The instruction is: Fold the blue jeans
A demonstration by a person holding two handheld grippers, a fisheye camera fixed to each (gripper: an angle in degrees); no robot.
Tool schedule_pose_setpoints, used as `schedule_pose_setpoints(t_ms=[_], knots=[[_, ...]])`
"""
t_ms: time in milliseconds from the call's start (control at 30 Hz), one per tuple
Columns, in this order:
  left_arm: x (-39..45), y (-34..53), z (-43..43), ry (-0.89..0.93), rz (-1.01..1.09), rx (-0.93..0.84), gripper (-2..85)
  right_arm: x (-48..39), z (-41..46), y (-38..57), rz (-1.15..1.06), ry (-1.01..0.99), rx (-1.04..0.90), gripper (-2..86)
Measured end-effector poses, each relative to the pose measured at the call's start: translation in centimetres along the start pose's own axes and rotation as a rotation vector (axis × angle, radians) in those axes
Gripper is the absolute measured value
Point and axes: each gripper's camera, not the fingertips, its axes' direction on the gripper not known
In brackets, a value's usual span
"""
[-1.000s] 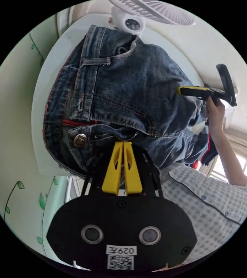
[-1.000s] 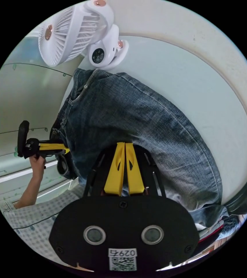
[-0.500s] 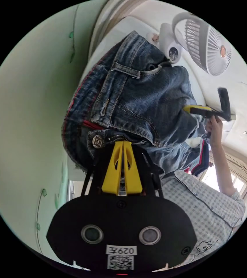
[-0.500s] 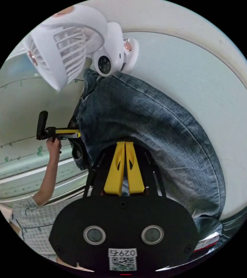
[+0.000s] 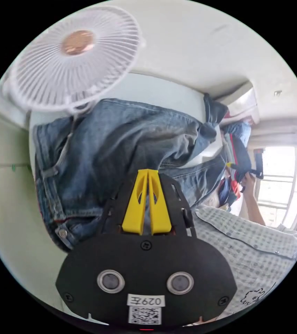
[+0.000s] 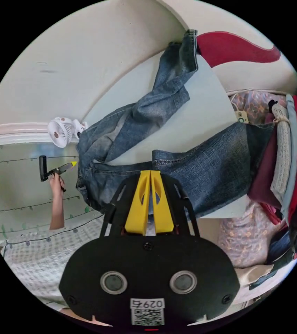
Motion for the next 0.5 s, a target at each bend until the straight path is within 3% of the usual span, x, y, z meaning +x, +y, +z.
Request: schedule_pose_setpoints(t_ms=[133, 200, 300, 500], knots=[[4.3, -4.9, 3.9, -0.231, 0.053, -0.114, -1.0, 1.3, -3.8, -3.2, -0.012, 0.007, 0.088, 2.9], [5.4, -6.5, 6.4, -0.347, 0.041, -0.192, -1.0, 3.0, -6.5, -7.1, 0.004, -0.012, 0.114, 8.4], [5.3, -6.8, 10.4, -0.365, 0.015, -0.325, -1.0, 5.8, -8.6, -13.1, 0.036, 0.015, 0.111, 12.7], [6.4, -6.5, 9.8, -0.321, -0.127, -0.285, -1.0, 10.9, -7.3, -22.7, 0.103, -0.074, 0.039, 9.6]])
